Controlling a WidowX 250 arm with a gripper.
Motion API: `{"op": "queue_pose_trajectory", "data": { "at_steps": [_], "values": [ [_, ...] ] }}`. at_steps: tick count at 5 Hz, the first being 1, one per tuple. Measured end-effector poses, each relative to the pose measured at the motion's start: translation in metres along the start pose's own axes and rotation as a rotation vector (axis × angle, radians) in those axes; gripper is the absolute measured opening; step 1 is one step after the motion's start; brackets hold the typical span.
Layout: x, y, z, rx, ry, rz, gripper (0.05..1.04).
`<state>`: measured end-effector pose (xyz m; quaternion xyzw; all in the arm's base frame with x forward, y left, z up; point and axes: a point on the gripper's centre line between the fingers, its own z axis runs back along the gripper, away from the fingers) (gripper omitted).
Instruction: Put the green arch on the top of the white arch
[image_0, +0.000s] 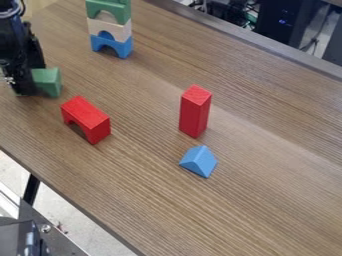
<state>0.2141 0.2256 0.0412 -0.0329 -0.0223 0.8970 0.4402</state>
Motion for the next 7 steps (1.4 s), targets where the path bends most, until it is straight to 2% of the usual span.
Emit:
{"op": "queue_pose_trajectory", "data": {
  "at_steps": [1, 2, 4, 5, 6, 7],
  "values": [
    [-0.008, 0.001, 0.016, 0.018, 0.053, -0.029, 0.554],
    [-0.02, 0.001, 0.065, -0.018, 0.107, -0.115, 0.554],
    [-0.037, -0.004, 0.159, -0.054, 0.147, -0.242, 0.554],
    [-0.054, -0.013, 0.181, -0.084, 0.122, -0.252, 0.554],
    [-0.067, -0.024, 0.198, -0.093, 0.087, -0.202, 0.554],
    [-0.085, -0.047, 0.191, -0.074, 0.047, -0.179, 0.554]
  ]
}}
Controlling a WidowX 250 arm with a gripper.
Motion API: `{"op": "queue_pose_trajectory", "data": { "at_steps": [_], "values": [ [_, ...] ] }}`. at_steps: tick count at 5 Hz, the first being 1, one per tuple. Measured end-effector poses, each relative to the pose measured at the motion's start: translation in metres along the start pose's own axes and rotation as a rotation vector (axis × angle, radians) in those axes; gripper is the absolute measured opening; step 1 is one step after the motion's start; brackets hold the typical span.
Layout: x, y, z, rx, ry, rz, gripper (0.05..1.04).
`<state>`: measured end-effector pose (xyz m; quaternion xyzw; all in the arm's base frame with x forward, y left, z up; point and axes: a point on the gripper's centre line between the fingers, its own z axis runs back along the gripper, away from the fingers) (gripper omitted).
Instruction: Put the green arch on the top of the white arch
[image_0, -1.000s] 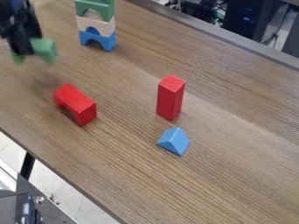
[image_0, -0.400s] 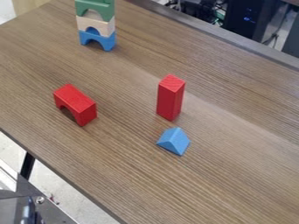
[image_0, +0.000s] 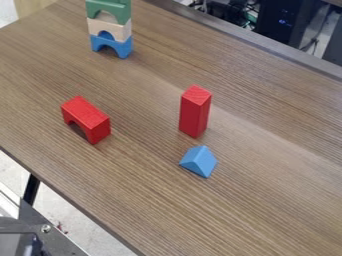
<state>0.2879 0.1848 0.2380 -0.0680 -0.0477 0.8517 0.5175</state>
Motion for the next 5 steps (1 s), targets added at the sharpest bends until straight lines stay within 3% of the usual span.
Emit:
{"op": "queue_pose_trajectory", "data": {
  "at_steps": [2, 5],
  "values": [
    [-0.022, -0.049, -0.056, 0.063, -0.08, -0.034, 0.554],
    [-0.022, -0.068, -0.059, 0.112, -0.045, -0.043, 0.554]
  ]
}}
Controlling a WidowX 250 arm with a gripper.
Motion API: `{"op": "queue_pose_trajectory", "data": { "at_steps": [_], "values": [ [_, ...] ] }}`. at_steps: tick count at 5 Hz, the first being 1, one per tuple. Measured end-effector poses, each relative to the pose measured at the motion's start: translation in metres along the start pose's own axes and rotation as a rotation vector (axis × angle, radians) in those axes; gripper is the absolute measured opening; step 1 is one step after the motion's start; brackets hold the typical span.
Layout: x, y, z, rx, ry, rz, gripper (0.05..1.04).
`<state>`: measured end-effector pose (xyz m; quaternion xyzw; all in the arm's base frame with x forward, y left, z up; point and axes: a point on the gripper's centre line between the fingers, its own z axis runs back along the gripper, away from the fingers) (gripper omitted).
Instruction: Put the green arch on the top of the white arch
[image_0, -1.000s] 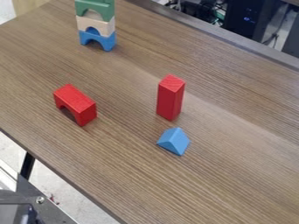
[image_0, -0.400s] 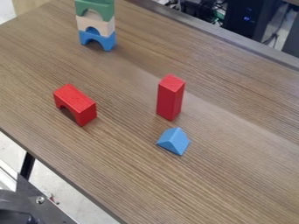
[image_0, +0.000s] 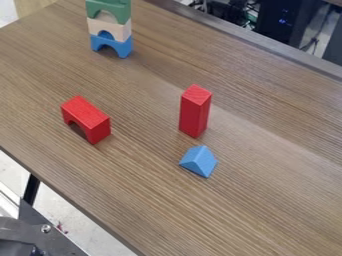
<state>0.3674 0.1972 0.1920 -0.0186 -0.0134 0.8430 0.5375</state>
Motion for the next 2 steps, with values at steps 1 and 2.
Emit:
{"op": "queue_pose_trajectory", "data": {
  "at_steps": [1, 2],
  "values": [
    [0.0036, -0.0027, 0.0015, 0.008, 0.011, -0.001, 0.554],
    [0.0117, -0.0034, 0.0025, 0.021, 0.014, 0.012, 0.554]
  ]
}}
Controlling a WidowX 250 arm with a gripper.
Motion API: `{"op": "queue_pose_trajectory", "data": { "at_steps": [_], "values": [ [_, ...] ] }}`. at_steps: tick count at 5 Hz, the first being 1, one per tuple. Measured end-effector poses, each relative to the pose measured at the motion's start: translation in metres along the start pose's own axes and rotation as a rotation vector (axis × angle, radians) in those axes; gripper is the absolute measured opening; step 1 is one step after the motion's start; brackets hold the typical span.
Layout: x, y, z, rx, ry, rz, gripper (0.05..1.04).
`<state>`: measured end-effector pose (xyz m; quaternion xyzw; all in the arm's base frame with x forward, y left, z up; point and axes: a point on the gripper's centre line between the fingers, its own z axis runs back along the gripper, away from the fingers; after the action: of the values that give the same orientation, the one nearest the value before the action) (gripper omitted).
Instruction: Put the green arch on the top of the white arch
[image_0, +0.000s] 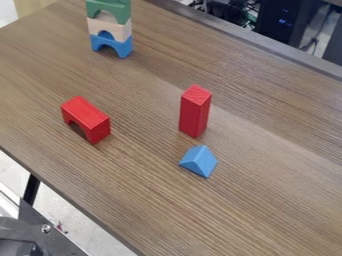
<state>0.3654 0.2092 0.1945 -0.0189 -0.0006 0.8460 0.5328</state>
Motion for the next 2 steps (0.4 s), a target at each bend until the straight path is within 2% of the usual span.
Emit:
{"op": "queue_pose_trajectory", "data": {
  "at_steps": [2],
  "values": [
    [0.0074, -0.0028, -0.0008, 0.02, 0.015, 0.011, 0.554]
  ]
}}
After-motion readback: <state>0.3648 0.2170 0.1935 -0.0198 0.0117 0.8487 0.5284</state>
